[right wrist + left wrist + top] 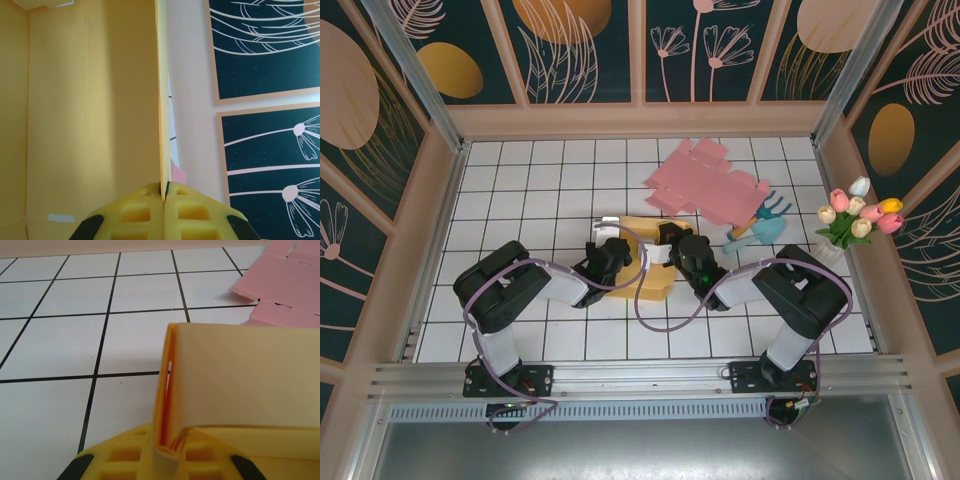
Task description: Fold the paper box
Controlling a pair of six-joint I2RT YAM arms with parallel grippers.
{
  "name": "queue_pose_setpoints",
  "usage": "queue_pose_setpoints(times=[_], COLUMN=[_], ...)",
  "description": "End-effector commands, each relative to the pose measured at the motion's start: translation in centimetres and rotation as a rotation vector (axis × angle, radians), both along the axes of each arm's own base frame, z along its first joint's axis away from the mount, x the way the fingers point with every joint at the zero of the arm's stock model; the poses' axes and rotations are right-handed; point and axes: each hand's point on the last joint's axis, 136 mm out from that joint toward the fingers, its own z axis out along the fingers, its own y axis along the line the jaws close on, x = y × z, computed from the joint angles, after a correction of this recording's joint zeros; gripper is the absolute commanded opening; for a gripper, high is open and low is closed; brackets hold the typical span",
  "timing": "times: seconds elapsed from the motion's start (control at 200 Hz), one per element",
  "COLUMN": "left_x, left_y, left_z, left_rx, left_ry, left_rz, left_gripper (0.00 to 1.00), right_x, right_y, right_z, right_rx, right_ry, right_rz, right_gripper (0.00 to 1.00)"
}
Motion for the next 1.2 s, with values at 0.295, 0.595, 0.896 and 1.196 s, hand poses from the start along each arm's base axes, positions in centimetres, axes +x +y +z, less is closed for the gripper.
queue_pose_setpoints(times=[0.295, 0.595, 0.896, 1.196], left_x=[-1.2, -2.3, -1.9, 0.3], left_y=[0.8, 3.5, 1.6, 0.2], left_z=[2.6, 3.2, 1.5, 0.7], left_rx=[-0.066, -0.129, -0.125, -0.117], left_ry=[-0.016, 0.013, 0.037, 0.002], left_rz=[-0.163, -0.182, -0.264, -0.264], left_gripper=[0.47, 0.51, 0.51, 0.47], right_x=[-2.0, -2.0, -2.1, -2.2], right_y=[-3.2, -3.0, -2.8, -2.6], right_z=[-7.4, -7.0, -7.0, -7.2], right_rx=[-0.161, -0.154, -0.152, -0.16], right_ry=[0.218, 0.213, 0.214, 0.219], right_rz=[-0.061, -0.055, -0.049, -0.037], right_gripper=[0.0, 0.0, 0.0, 0.0])
